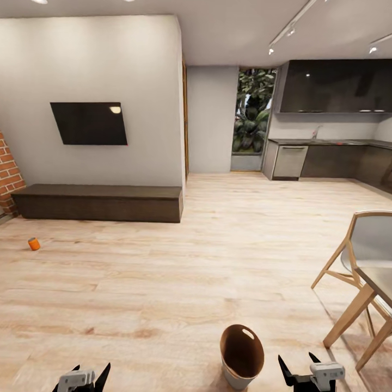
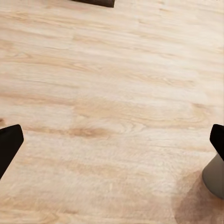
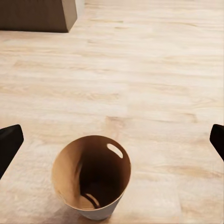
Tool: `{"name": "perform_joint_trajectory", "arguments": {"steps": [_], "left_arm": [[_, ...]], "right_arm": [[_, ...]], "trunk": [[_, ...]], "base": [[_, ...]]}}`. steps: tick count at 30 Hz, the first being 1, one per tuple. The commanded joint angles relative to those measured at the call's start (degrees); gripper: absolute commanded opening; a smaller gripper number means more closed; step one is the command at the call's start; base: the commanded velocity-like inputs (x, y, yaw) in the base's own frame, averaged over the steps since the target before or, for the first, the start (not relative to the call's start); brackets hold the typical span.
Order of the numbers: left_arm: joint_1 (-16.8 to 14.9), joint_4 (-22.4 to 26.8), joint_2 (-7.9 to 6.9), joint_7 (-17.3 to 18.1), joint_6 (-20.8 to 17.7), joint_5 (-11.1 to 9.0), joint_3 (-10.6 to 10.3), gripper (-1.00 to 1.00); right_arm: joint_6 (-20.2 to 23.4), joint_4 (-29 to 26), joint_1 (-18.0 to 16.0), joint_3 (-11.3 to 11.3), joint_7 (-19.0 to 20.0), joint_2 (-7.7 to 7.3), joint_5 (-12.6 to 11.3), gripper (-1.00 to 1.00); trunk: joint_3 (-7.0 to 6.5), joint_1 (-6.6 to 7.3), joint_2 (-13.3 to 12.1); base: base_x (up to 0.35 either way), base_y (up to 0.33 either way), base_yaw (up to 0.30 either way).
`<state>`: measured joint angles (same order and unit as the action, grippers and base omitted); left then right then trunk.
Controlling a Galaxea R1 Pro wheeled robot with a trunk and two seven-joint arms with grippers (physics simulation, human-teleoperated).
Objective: Put the three can of soda from the living room inside the tash can in the kitchen.
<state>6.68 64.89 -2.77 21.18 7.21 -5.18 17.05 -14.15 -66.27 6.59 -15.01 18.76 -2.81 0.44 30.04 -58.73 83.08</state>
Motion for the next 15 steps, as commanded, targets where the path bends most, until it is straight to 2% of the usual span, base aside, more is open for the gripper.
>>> {"name": "perform_joint_trajectory", "arguments": {"steps": [1, 15], "left_arm": [[0.0, 0.0, 0.01, 0.0, 0.0, 0.0, 0.0, 1.00], [0.0, 0.0, 0.06, 0.0, 0.1, -0.1, 0.0, 1.00]], "right_arm": [[0.0, 0.0, 0.0, 0.0, 0.0, 0.00, 0.0, 1.00], [0.0, 0.2, -0.2, 0.1, 0.0, 0.00, 0.0, 1.00]], "trunk": [[0.00, 0.00, 0.0], [0.00, 0.00, 0.0]], "base": [[0.324, 0.005, 0.000], [0.308, 0.001, 0.000]]}}
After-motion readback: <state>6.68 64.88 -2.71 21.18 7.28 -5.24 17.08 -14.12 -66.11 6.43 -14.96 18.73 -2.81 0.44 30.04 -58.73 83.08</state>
